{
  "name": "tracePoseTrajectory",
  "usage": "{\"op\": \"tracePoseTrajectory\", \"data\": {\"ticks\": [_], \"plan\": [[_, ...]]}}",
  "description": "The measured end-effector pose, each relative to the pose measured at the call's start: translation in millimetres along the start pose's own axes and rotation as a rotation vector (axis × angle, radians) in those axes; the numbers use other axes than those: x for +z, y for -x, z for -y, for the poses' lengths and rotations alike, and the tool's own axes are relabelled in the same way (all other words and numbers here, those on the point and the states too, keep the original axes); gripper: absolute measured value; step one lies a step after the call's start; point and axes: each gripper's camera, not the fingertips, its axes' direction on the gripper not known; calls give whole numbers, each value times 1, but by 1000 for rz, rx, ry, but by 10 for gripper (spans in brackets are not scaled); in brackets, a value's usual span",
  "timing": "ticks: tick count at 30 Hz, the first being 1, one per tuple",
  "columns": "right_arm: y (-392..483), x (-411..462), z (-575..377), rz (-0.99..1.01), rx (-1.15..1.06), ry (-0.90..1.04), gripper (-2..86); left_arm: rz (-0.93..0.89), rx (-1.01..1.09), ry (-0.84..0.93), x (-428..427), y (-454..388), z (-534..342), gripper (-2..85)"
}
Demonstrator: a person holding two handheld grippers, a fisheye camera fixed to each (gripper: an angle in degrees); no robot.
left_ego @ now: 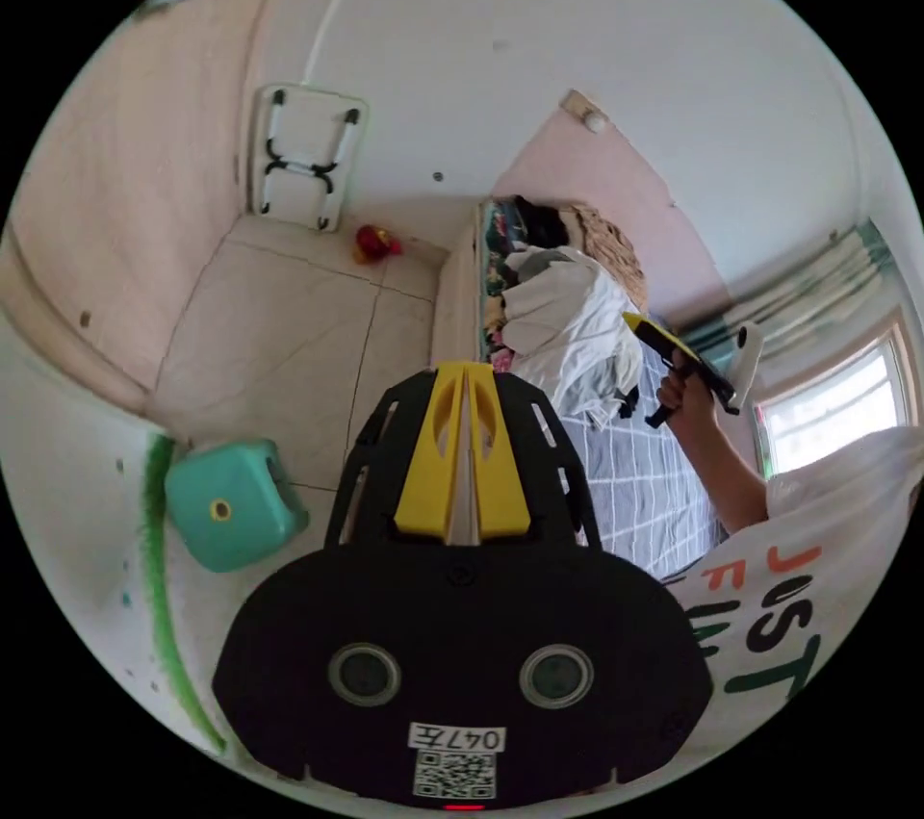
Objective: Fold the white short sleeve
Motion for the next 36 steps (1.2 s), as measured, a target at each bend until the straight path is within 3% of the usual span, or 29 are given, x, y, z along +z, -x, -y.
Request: {"op": "tracePoseTrajectory", "data": {"ticks": [5,10,15,24,36], "plan": [[-12,-8,-123,114,-46,-65,-6,67,-21,-128,7,-5,-129,-9],[-32,-74,-240,213,63,-133,-8,125,-66,-109,-19,-54,-242,-9],[-39,-146,-303,146,43,-210,-10,200,16,-154,-72,-123,-315,-9],[-42,-235,-328,1,-17,-354,-10,338,215,-196,-122,-227,-349,-9],[-38,-288,-337,-198,-49,-306,0,393,387,-165,-117,-300,-367,-8]]}}
